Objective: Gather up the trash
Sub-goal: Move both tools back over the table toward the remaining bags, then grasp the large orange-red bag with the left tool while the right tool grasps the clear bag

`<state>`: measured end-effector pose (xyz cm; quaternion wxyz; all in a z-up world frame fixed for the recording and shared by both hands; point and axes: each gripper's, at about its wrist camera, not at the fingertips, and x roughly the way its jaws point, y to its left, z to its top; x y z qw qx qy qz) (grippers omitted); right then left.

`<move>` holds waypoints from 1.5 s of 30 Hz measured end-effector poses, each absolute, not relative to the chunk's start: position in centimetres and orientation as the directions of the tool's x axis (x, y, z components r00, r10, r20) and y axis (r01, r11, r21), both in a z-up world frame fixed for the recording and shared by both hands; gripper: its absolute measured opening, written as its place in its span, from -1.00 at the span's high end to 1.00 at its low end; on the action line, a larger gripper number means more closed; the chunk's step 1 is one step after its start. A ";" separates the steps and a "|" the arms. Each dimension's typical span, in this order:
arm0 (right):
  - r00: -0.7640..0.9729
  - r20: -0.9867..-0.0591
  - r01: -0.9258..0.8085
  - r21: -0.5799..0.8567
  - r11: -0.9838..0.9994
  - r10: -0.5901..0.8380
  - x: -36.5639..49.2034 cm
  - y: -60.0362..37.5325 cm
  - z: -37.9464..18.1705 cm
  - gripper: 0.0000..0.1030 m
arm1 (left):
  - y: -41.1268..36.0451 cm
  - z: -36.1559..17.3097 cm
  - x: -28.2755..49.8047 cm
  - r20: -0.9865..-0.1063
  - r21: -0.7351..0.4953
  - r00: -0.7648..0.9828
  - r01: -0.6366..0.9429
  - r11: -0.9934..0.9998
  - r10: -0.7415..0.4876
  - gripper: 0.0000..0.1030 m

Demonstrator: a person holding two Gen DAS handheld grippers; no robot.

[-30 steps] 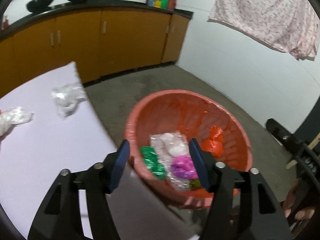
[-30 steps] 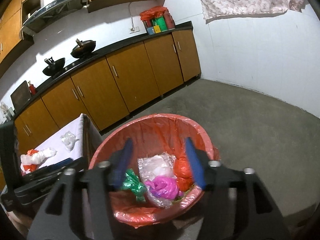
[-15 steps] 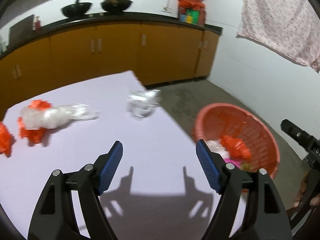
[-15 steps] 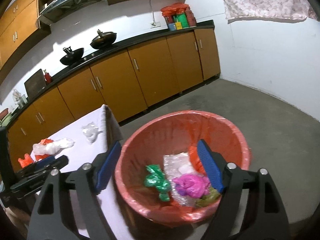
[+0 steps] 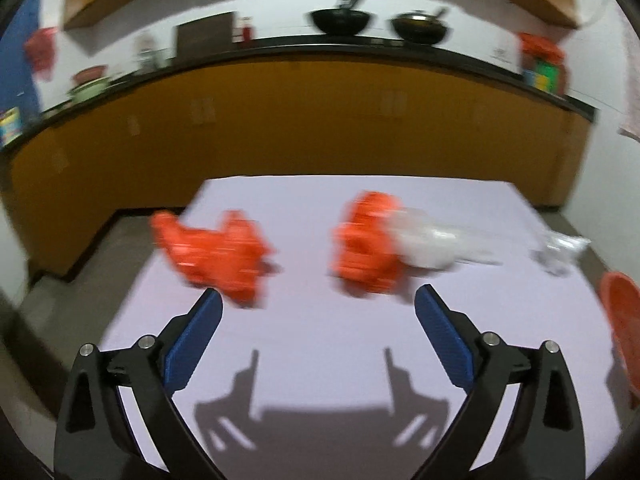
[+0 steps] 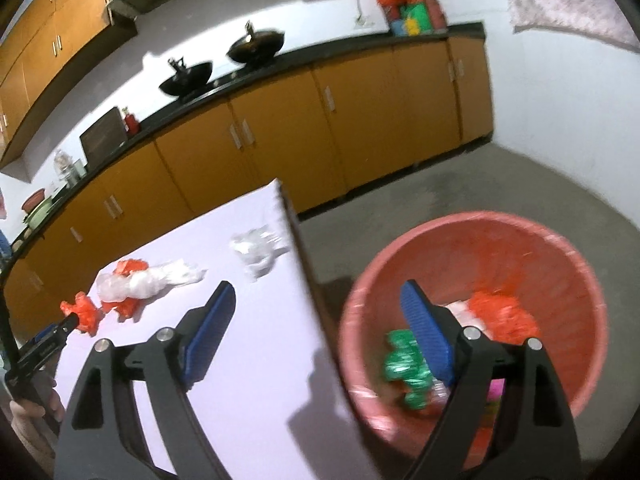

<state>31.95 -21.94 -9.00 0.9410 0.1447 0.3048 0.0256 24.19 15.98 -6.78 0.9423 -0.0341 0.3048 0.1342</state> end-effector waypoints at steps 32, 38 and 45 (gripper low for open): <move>0.694 -0.701 -0.144 0.092 0.985 0.167 46.7 -10.5 -14.2 0.16 | 26.1 -10.9 31.2 -0.700 -0.039 0.675 -0.362 0.932 0.233 -0.83; 0.672 -0.721 -0.166 0.076 0.983 0.169 46.6 -9.8 -14.5 0.40 | 25.2 -11.1 31.8 -0.716 -0.011 0.660 -0.334 0.942 0.226 -0.56; 0.706 -0.686 -0.131 0.117 0.984 0.175 46.2 -10.6 -13.7 -0.31 | 25.7 -11.1 31.9 -0.720 -0.029 0.657 -0.350 0.936 0.224 -0.68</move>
